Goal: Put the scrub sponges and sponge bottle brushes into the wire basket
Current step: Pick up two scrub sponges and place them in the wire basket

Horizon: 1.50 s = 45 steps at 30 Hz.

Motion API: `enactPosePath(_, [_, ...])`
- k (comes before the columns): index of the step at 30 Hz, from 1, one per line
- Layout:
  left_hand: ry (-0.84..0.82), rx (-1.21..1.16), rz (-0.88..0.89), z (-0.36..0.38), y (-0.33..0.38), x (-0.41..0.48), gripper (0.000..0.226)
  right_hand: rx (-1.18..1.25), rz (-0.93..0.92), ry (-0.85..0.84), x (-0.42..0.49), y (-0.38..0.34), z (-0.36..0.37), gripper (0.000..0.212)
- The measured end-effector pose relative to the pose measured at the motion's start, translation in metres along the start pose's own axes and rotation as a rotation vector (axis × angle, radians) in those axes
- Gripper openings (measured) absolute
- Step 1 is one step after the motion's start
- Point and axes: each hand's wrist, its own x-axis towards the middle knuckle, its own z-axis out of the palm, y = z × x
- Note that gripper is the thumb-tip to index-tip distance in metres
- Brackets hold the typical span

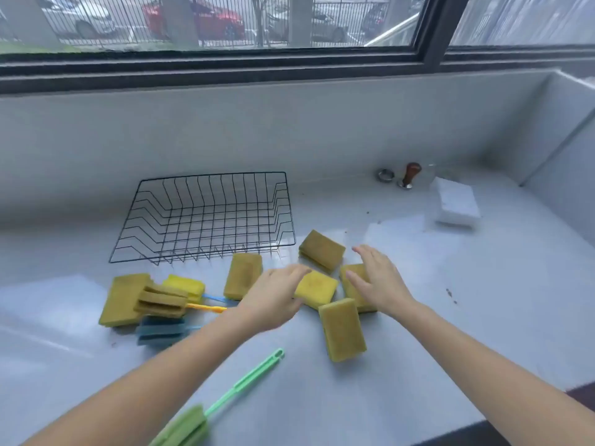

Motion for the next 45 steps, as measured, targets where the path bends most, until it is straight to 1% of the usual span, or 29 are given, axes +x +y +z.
enactPosePath(2, [-0.058, -0.103, -0.034, 0.018, 0.01, 0.007, 0.053, 0.106, 0.092, 0.008, -0.002, 0.014, 0.007, 0.051])
enactPosePath(4, [-0.077, -0.084, -0.016, 0.04, 0.017, 0.013, 0.054, 0.153, 0.18, -0.029, -0.005, 0.028, 0.019, 0.052])
enactPosePath(6, [-0.042, 0.007, 0.033, 0.053, 0.021, 0.023, 0.056, 0.165, 0.237, -0.047, 0.001, 0.04, 0.029, 0.057])
enactPosePath(8, [-0.041, 0.155, 0.153, 0.062, 0.03, 0.033, 0.061, 0.187, 0.242, -0.035, 0.012, 0.044, 0.036, 0.064])
enactPosePath(10, [-0.097, 0.247, 0.259, 0.073, 0.042, 0.035, 0.069, 0.229, 0.253, -0.048, 0.021, 0.044, 0.044, 0.069])
enactPosePath(11, [-0.124, 0.253, 0.265, 0.076, 0.045, 0.036, 0.07, 0.238, 0.261, -0.054, 0.026, 0.044, 0.049, 0.072])
enactPosePath(14, [-0.146, 0.233, 0.222, 0.077, 0.043, 0.039, 0.068, 0.204, 0.284, -0.093, 0.034, 0.044, 0.059, 0.074])
enactPosePath(18, [-0.101, 0.238, 0.181, 0.077, 0.04, 0.034, 0.054, 0.196, 0.265, -0.074, 0.038, 0.046, 0.065, 0.053])
enactPosePath(21, [-0.043, 0.229, 0.147, 0.078, 0.03, 0.023, 0.043, 0.193, 0.242, -0.032, 0.038, 0.047, 0.064, 0.049])
enactPosePath(24, [0.003, 0.181, 0.172, 0.082, 0.017, 0.005, 0.033, 0.212, 0.205, 0.103, 0.035, 0.044, 0.057, 0.05])
enactPosePath(26, [0.022, 0.152, 0.151, 0.085, 0.01, -0.011, 0.03, 0.262, 0.11, 0.245, 0.03, 0.039, 0.051, 0.055])
enactPosePath(28, [0.043, 0.13, 0.099, 0.089, 0.005, -0.024, 0.034, 0.315, 0.001, 0.348, 0.021, 0.033, 0.048, 0.062])
enactPosePath(29, [0.046, 0.117, 0.077, 0.091, 0.004, -0.029, 0.038, 0.333, -0.035, 0.363, 0.015, 0.03, 0.048, 0.065])
enactPosePath(32, [0.068, 0.073, 0.068, 0.094, 0.002, -0.043, 0.045, 0.282, -0.047, 0.314, -0.009, 0.03, 0.055, 0.074])
enactPosePath(34, [0.114, 0.054, 0.073, 0.093, -0.001, -0.05, 0.048, 0.251, -0.002, 0.292, -0.027, 0.035, 0.062, 0.068])
enactPosePath(37, [0.164, 0.065, 0.09, 0.088, -0.008, -0.054, 0.04, 0.273, 0.001, 0.313, -0.056, 0.042, 0.069, 0.057])
enactPosePath(39, [0.131, 0.113, 0.101, 0.088, -0.012, -0.054, 0.029, 0.26, 0.011, 0.343, -0.072, 0.05, 0.071, 0.054])
enactPosePath(41, [0.074, 0.148, 0.06, 0.092, -0.014, -0.055, 0.024, 0.223, 0.045, 0.358, -0.085, 0.061, 0.07, 0.052])
enactPosePath(43, [0.013, 0.13, 0.003, 0.097, -0.013, -0.057, 0.035, 0.195, 0.083, 0.337, -0.095, 0.072, 0.068, 0.05])
enactPosePath(45, [-0.043, 0.107, 0.019, 0.098, -0.01, -0.057, 0.053, 0.178, 0.109, 0.294, -0.104, 0.08, 0.068, 0.05])
